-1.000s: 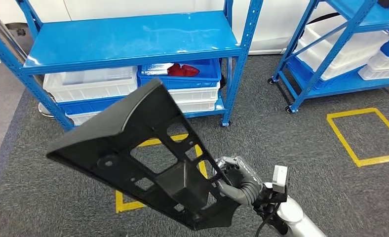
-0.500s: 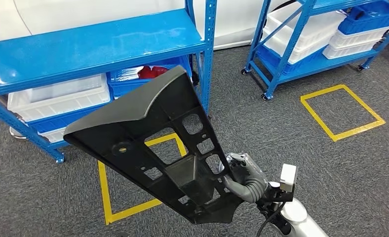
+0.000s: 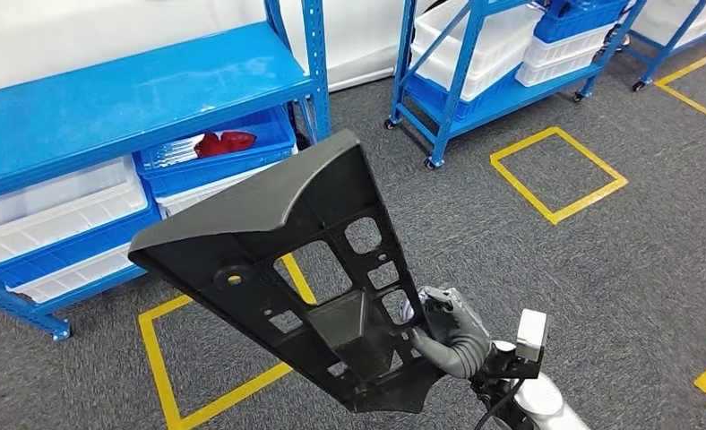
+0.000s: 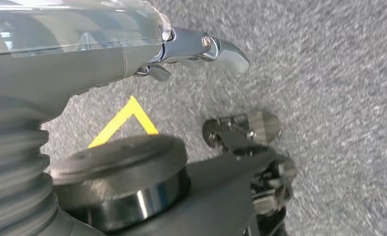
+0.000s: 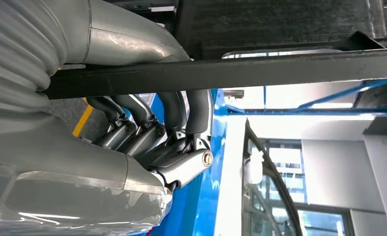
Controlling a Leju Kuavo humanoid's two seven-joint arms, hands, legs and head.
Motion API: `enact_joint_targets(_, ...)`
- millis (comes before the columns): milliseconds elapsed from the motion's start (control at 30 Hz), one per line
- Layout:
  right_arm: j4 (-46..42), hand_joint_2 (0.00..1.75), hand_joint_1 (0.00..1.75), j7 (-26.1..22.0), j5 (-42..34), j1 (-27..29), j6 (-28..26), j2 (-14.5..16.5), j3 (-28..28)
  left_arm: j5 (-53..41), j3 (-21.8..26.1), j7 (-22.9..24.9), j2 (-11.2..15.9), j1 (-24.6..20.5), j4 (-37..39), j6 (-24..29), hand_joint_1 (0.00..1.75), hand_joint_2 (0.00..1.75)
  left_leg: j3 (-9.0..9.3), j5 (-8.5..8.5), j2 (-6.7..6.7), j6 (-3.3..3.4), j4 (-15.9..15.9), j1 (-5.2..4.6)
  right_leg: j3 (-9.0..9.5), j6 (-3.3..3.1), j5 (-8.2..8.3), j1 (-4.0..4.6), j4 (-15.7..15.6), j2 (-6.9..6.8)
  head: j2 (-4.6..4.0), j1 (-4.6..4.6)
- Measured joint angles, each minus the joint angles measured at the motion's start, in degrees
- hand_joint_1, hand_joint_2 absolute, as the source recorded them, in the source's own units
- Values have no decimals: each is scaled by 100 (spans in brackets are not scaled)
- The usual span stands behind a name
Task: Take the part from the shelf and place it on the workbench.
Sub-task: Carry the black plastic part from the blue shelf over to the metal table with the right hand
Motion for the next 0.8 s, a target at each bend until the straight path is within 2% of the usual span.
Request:
enact_joint_targets(33, -8, 175, 175, -2, -1, 11, 2, 13, -21, 0, -1, 1, -1, -1, 0, 3, 0, 175, 10, 31, 67, 27, -47, 16, -59, 21, -86, 9, 113, -114, 0, 1)
enact_joint_targets(100, -16, 175, 175, -8, -5, 23, 7, 57, -62, -1, -1, 8, 2, 19, 0, 12, 0, 175, 12, 60, 208, 53, -92, 19, -331, 58, -426, 0, 699, -418, 0, 1)
enact_joint_targets(133, -16, 175, 175, -11, -9, 33, 9, 75, -81, -2, -1, 14, 3, 37, 0, 20, 0, 175, 4, 61, 282, 56, -91, 14, -506, 81, -597, -23, 1075, -493, 0, 1)
enact_joint_targets(167, -15, 175, 175, -15, -12, 48, 13, 91, -96, -2, 0, 21, 5, 52, 0, 31, 0, 175, -4, 58, 357, 54, -87, 11, -644, 108, -695, -48, 1379, -534, 0, 1)
enact_joint_targets(200, -15, 175, 175, -20, -15, 62, 23, 100, -108, -1, 0, 26, 5, 58, 0, 41, 0, 175, -9, 52, 433, 48, -80, 11, -693, 134, -686, -72, 1499, -561, 0, 1)
enact_joint_targets(233, -15, 175, 175, -25, -18, 70, 39, 105, -119, -1, 0, 28, 6, 54, 0, 54, 0, 175, -12, 44, 501, 36, -68, 16, -621, 156, -571, -93, 1379, -591, 0, 0)
enact_joint_targets(267, -15, 175, 175, -31, -20, 73, 60, 106, -128, 1, 0, 29, 6, 44, 0, 69, 0, 175, -12, 31, 567, 17, -49, 22, -441, 173, -383, -110, 1053, -662, 0, 0)
enact_joint_targets(300, -15, 175, 175, -35, -21, 68, 80, 106, -135, 1, 0, 29, 9, 30, 0, 84, 0, 175, -10, 14, 621, -9, -27, 24, -221, 182, -231, -112, 641, -815, 0, 0)
enact_joint_targets(333, -16, 175, 175, -39, -21, 61, 94, 106, -142, 4, 0, 28, 12, 17, 0, 99, 0, 175, -13, -8, 672, -42, 0, 13, -38, 165, -123, -100, 291, -942, 0, 0)
enact_joint_targets(367, -16, 175, 175, -43, -23, 53, 104, 106, -147, 9, 0, 28, 19, 6, 0, 113, 0, 175, -12, -27, 716, -77, 22, -2, 70, 137, -77, -81, 68, -1035, 0, 0)
enact_joint_targets(400, -15, 175, 175, -47, -28, 46, 108, 106, -153, 14, 1, 27, 28, -1, 0, 120, 0, 175, -10, -40, 763, -110, 33, -17, 96, 100, -88, -59, -10, -1068, 0, 0)
enact_joint_targets(467, -15, 175, 175, -57, -38, 44, 113, 106, -165, 23, 1, 27, 43, -14, 0, 126, 0, 175, 2, -61, 858, -176, 41, -22, 63, 13, -71, -40, -3, -932, 0, 0)
enact_joint_targets(500, -15, 175, 175, -63, -43, 44, 113, 106, -169, 25, 1, 27, 51, -25, 0, 128, 0, 175, -4, -100, 830, -214, 76, -8, 53, -26, -57, -44, -9, -873, 0, 0)
enact_joint_targets(533, -15, 175, 175, -67, -44, 39, 114, 105, -171, 26, 1, 26, 56, -35, 0, 129, 0, 175, -45, -192, 738, -248, 187, 5, 46, -65, -40, -50, -19, -816, 0, 0)
enact_joint_targets(600, -14, 175, 175, -73, -50, 25, 120, 96, -171, 32, 1, 25, 64, -32, 0, 131, 0, 175, -284, -547, 463, -294, 761, 25, 32, -128, -12, -55, -29, -702, 0, 0)
enact_joint_targets(667, -6, 175, 175, -73, -55, 19, 132, 89, -171, 37, 2, 25, 69, -4, 0, 131, 0, 175, -631, -874, 335, -297, 1523, 24, 12, -164, 0, -33, -22, -560, 0, 0)
enact_joint_targets(700, 3, 175, 175, -73, -57, 21, 140, 89, -170, 37, 3, 25, 75, 5, 0, 131, 0, 175, -730, -902, 316, -286, 1724, 23, 5, -171, 3, -19, -15, -483, 0, 0)
enact_joint_targets(733, 13, 175, 175, -73, -58, 22, 144, 89, -170, 37, 3, 25, 79, 7, 0, 132, 0, 175, -728, -814, 303, -265, 1703, 21, 2, -172, 4, -7, -8, -404, 0, 0)
enact_joint_targets(767, 22, 175, 175, -73, -60, 22, 147, 89, -169, 39, 3, 25, 86, 3, 0, 133, 0, 175, -617, -626, 269, -234, 1447, 17, 4, -172, 5, 3, -1, -322, 0, 0)
enact_joint_targets(800, 27, 175, 175, -75, -64, 22, 151, 89, -169, 41, 3, 24, 95, -1, -1, 135, 0, 175, -442, -405, 174, -194, 1058, 13, 5, -169, 6, 6, 4, -247, 0, 0)
